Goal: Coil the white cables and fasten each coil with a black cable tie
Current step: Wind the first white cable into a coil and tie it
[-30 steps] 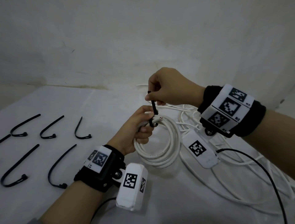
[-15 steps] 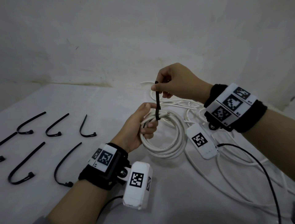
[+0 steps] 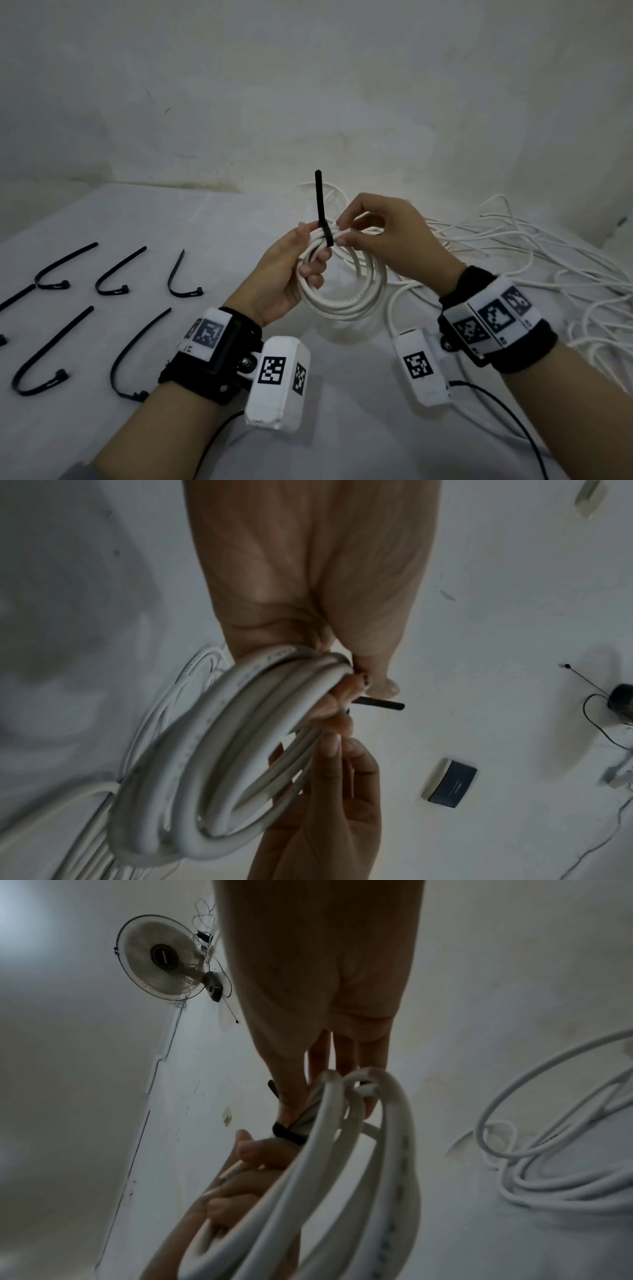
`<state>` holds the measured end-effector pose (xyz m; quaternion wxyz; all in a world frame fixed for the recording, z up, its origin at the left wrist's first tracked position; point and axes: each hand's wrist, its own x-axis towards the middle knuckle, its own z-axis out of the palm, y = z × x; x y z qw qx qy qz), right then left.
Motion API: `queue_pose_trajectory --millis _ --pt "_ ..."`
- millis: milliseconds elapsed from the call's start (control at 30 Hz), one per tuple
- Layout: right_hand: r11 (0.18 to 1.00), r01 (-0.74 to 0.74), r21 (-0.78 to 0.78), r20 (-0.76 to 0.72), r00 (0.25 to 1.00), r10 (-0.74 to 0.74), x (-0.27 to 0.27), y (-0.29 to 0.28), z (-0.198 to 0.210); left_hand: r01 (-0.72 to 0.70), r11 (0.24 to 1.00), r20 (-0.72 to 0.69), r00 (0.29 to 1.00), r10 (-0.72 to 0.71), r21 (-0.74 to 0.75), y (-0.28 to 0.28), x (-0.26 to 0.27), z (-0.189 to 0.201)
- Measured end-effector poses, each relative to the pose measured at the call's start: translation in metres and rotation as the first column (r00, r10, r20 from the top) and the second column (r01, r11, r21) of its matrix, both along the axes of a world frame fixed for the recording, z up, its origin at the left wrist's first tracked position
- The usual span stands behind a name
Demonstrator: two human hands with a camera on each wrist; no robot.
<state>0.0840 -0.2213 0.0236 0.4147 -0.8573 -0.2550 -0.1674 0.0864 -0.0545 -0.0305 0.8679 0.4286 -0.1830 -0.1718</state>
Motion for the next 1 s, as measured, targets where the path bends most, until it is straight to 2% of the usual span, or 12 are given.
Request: queue_pose_trajectory --millis 100,267,500,600,800,1000 --pt "1.000 0.014 0.024 0.059 0.998 -0.015 0.004 0.002 -0.003 -0.009 1.000 -0.027 1.000 0.009 -0.020 0.000 0.001 -0.001" --pt "0.990 0.080 0.116 0.104 0.990 -0.092 0.009 0.006 -0.007 -0.020 0.999 -0.065 0.998 0.021 0.030 0.001 0.001 -0.002" --pt "0.982 0.138 0.125 0.165 0.974 -0.158 0.010 0.013 -0.014 -0.014 0.999 -0.059 0.998 0.016 0.040 0.002 0.001 0.000" --pt "0.972 0.142 0.189 0.075 0.984 -0.159 0.011 0.014 -0.014 -0.037 0.998 -0.045 0.998 0.039 0.043 0.001 0.002 0.001" --pt "0.895 0.060 0.442 -0.178 0.984 0.022 0.008 0.015 -0.022 -0.057 0.995 -0.044 0.997 0.061 0.081 0.003 0.003 -0.001" --pt "0.819 0.113 0.563 -0.171 0.985 -0.018 0.007 0.014 -0.034 -0.138 0.956 -0.035 0.988 0.152 0.259 0.002 0.005 -0.006"
